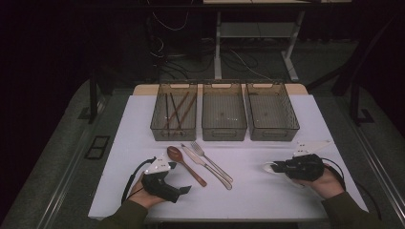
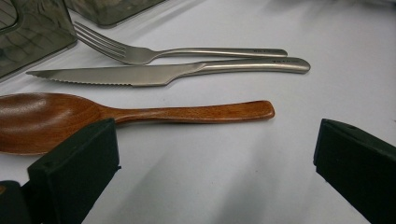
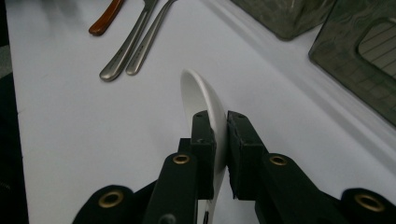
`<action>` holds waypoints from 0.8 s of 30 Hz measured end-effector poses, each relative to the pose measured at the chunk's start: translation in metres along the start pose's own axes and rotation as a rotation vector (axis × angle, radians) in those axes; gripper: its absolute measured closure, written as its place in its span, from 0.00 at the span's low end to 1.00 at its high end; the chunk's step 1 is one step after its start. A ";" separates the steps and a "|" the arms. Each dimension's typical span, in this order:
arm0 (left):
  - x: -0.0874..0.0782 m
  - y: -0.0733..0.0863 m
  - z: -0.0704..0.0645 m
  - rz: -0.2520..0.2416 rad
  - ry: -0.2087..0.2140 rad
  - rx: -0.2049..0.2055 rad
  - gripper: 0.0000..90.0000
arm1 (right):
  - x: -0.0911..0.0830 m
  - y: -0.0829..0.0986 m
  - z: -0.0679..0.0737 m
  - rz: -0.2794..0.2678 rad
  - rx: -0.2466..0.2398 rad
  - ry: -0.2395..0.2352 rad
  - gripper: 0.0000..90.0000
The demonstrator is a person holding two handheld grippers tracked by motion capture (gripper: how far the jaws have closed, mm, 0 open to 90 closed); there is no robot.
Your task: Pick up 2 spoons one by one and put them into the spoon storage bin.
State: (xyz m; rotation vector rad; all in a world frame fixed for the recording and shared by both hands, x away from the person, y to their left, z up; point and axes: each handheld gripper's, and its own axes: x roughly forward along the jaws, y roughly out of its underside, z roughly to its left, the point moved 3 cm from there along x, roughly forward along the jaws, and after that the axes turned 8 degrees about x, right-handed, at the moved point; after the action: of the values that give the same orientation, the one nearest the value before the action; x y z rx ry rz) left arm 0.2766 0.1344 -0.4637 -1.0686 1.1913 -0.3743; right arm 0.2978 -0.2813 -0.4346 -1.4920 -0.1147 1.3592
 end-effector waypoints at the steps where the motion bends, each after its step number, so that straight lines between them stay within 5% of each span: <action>1: 0.000 0.000 0.000 0.001 0.000 0.002 0.00 | 0.001 -0.002 0.000 -0.002 0.004 0.004 0.91; 24: 0.001 -0.001 -0.001 0.004 0.010 0.012 0.00 | 0.016 -0.050 -0.011 -0.094 0.026 0.015 0.91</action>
State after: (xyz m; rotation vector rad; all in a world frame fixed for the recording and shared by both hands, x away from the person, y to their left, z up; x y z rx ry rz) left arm 0.2766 0.1326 -0.4637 -1.0550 1.1980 -0.3838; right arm 0.3390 -0.2558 -0.4109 -1.4572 -0.1555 1.2692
